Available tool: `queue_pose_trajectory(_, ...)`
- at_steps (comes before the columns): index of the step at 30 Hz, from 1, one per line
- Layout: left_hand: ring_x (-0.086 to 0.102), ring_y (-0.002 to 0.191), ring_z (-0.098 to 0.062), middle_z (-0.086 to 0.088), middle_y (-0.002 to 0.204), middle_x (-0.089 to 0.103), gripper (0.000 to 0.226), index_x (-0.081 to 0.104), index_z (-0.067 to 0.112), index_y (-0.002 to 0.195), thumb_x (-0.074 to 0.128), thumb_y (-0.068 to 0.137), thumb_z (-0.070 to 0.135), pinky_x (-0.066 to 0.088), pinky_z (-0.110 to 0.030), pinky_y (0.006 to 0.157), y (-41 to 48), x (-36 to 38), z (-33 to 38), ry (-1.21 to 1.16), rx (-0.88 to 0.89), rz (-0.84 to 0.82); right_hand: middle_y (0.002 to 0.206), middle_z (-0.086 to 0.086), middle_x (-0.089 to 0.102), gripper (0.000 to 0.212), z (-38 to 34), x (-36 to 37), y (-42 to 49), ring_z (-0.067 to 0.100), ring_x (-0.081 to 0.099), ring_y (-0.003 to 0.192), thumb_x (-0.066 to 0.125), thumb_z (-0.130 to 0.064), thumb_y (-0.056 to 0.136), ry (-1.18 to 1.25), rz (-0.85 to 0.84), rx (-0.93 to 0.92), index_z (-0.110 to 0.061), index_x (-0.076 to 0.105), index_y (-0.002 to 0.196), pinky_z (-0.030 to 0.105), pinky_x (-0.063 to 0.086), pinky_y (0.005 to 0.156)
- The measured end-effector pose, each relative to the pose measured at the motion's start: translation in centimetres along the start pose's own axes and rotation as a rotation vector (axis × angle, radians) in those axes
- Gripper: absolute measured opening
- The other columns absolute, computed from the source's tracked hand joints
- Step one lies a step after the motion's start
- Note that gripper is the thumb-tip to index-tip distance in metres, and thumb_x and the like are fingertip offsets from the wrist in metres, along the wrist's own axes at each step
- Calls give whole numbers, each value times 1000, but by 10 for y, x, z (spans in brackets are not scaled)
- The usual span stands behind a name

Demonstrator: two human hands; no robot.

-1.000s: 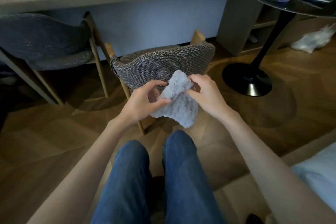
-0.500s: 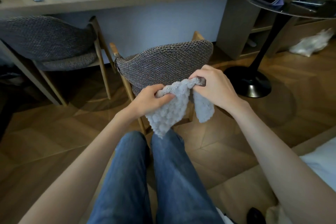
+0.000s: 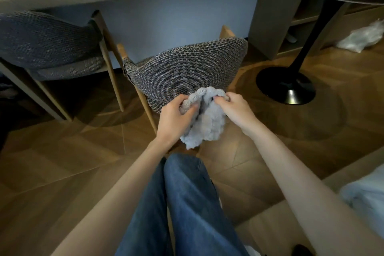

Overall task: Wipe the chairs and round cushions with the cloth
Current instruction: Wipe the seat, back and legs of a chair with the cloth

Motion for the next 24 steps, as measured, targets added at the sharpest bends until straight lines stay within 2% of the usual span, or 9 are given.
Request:
queue_pose_trajectory(3, 58, 108, -7, 4, 117, 64, 33, 63, 12, 123, 62, 91, 21, 49, -24, 91, -2, 25, -2, 25, 53, -147, 104, 7, 66, 24, 13, 29, 0, 19, 64, 93, 43, -37, 101, 682, -236, 222, -18, 56, 107, 27, 51, 74)
queue_pose_trajectory(6, 30, 135, 0, 8, 146, 39, 44, 48, 12, 139, 51, 95, 9, 30, 1, 96, -11, 48, -4, -21, 49, -381, 117, 10, 67, 41, 22, 34, 3, 21, 66, 105, 52, -42, 96, 926, -271, 254, -13, 55, 124, 33, 55, 84)
queue_pose_trajectory(8, 26, 133, 4, 11, 145, 36, 42, 49, 13, 138, 44, 97, 3, 20, 5, 99, -11, 52, -6, -68, 51, -446, 108, 11, 68, 24, 32, 30, 6, 21, 68, 96, 60, -22, 94, 903, -160, 238, -8, 54, 113, 34, 57, 80)
queue_pose_trajectory(9, 29, 133, 3, 10, 144, 40, 42, 52, 14, 135, 43, 96, 0, 22, -2, 106, -8, 48, -6, -97, 52, -421, 103, 11, 67, 15, 35, 27, 5, 20, 68, 91, 59, -13, 94, 901, -105, 244, -8, 53, 107, 33, 57, 75)
queue_pose_trajectory(12, 42, 126, 0, 6, 135, 52, 45, 64, 17, 122, 43, 90, -7, 39, -31, 108, 8, 19, -8, -57, 127, -172, 99, 9, 65, 10, 39, 7, 10, 18, 66, 89, 59, -6, 92, 888, 136, 180, -11, 52, 98, 32, 57, 69)
queue_pose_trajectory(15, 33, 129, -12, -1, 143, 41, 41, 57, 22, 129, 49, 95, 2, 30, -31, 109, 22, -9, 0, 148, 259, 105, 92, -1, 60, 15, 33, -30, 5, 7, 61, 83, 63, -10, 89, 633, 534, -1, -15, 49, 91, 25, 51, 74)
queue_pose_trajectory(17, 25, 134, -21, -4, 150, 31, 44, 47, 24, 138, 51, 97, 10, 20, -31, 110, 34, -21, 3, 243, 276, 221, 93, -1, 58, 18, 17, -37, 1, 4, 57, 82, 64, -11, 88, 486, 664, -155, -14, 47, 91, 17, 47, 73)
queue_pose_trajectory(20, 19, 140, -24, -7, 154, 24, 51, 34, 23, 147, 51, 98, 21, 16, -37, 115, 59, -28, 1, 300, 255, 275, 101, 3, 51, 20, -15, -31, 16, 4, 52, 88, 69, -9, 84, 374, 709, -349, -8, 50, 91, 10, 44, 76)
queue_pose_trajectory(24, 20, 144, -26, -5, 155, 27, 55, 22, 29, 151, 44, 101, 32, 15, -56, 116, 95, -27, -11, 277, 208, 186, 111, -1, 49, 15, -35, -4, 53, -9, 47, 102, 66, -27, 89, 358, 451, -385, -14, 59, 94, 12, 39, 90)
Point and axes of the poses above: each hand's wrist, its own y-axis towards the middle knuckle, its own x-axis out of the palm, z = x × y, the point moved 7 cm from there along y, towards the middle knuckle
